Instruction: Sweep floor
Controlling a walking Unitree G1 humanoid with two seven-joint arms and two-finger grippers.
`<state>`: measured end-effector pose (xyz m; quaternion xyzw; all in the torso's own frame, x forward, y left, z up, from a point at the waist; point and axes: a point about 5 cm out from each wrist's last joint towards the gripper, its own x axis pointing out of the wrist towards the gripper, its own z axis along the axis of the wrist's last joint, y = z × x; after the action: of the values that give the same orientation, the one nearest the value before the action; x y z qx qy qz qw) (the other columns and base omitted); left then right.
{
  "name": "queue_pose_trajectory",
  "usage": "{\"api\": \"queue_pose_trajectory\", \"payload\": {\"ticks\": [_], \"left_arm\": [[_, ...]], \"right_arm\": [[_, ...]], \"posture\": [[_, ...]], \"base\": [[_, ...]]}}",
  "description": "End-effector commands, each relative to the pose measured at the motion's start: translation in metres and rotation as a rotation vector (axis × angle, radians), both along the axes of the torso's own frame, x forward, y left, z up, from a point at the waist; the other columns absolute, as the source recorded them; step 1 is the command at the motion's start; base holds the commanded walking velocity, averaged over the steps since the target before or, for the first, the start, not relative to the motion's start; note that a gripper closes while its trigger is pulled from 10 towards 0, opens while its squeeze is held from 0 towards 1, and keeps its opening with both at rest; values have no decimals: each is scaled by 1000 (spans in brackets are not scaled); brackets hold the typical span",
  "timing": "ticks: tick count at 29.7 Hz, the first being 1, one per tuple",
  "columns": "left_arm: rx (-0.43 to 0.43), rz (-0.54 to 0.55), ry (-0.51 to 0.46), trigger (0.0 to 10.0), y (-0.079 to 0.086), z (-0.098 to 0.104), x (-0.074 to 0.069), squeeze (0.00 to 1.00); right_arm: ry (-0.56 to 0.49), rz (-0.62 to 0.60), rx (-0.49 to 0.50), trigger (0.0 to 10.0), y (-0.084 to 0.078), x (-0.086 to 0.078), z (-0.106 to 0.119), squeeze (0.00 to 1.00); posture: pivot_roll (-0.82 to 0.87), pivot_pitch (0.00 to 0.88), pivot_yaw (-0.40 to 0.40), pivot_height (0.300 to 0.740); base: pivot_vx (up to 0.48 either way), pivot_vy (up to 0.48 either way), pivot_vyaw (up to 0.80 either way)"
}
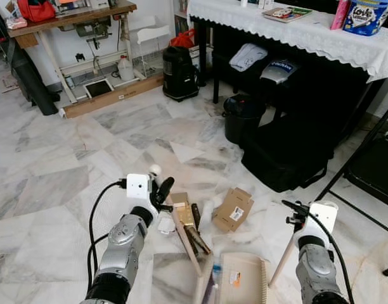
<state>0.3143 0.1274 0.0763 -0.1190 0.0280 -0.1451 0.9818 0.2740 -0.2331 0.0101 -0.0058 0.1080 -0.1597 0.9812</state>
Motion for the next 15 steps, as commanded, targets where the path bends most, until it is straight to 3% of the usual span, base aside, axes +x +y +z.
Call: {"api": "queue_pose_trajectory", "payload": {"ticks": [1, 8, 15], "left_arm": [[-78, 0, 2, 10000, 4, 7, 5, 0], [-223, -58, 45, 10000, 5, 11, 7, 0], [-246, -108, 59, 10000, 6, 14, 5, 0]], "right_arm": [[-9, 4, 0, 10000, 1, 1, 2, 0], [-7, 6, 8, 10000, 3, 2, 1, 0], [-7, 7, 12, 10000, 4, 2, 1, 0]], "posture": [[76, 13, 21, 740], [83, 11, 22, 740], [89, 12, 22, 740]], "base": [[0, 0, 0], [0, 0, 0], [0, 0, 0]]}}
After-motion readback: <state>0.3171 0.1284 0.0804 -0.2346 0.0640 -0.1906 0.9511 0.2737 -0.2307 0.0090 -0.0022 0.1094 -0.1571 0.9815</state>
